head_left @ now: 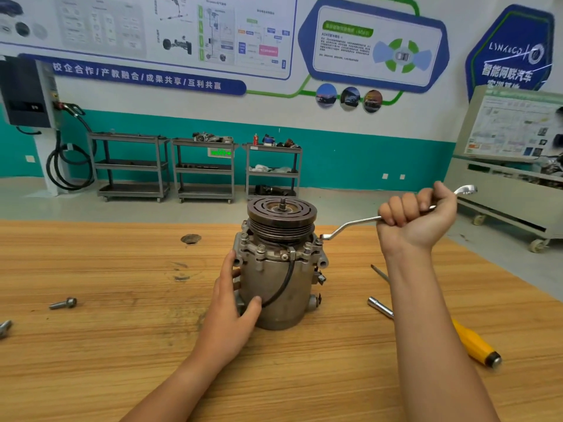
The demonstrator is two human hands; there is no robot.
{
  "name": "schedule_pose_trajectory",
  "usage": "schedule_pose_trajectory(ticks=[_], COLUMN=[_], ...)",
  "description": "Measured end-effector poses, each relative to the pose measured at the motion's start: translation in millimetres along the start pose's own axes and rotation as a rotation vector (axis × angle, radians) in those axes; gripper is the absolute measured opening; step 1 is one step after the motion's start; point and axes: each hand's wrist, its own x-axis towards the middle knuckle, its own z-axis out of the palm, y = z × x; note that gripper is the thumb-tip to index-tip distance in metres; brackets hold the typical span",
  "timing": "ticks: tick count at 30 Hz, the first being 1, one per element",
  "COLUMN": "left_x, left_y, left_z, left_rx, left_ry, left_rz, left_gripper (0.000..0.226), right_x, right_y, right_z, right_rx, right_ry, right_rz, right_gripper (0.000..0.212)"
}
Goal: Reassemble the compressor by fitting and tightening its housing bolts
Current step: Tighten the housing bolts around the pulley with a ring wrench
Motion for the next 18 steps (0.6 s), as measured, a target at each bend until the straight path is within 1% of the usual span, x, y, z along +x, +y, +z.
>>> schedule_pose_trajectory(ticks=[5,9,14,18], left_x=[1.9,2.3,1.8,1.7], left_y=[-1.6,-3.5,-2.4,-0.8], left_z=[1.0,1.4,1.3,0.9], left_rx=[-0.002,0.000,-0.013,-0.012], left_ry=[0.009,0.019,0.018,0.013], left_rz=[-0.010,-0.013,-0.011,-0.002], left_gripper=[0.094,0.094,0.094,0.092], right_x=[2.6,4.7,6.0,-0.5], right_y=[2.1,2.3,7.6,10.8], right_z=[-15.1,-16.1,-15.5,-25.9], right_rx=[0.004,0.065,0.028,-0.087], right_ry=[-0.015,-0.019,-0.077,-0.119], right_rz=[0.025,0.001,0.016,0.082], right_gripper=[0.055,0.054,0.032,0.031])
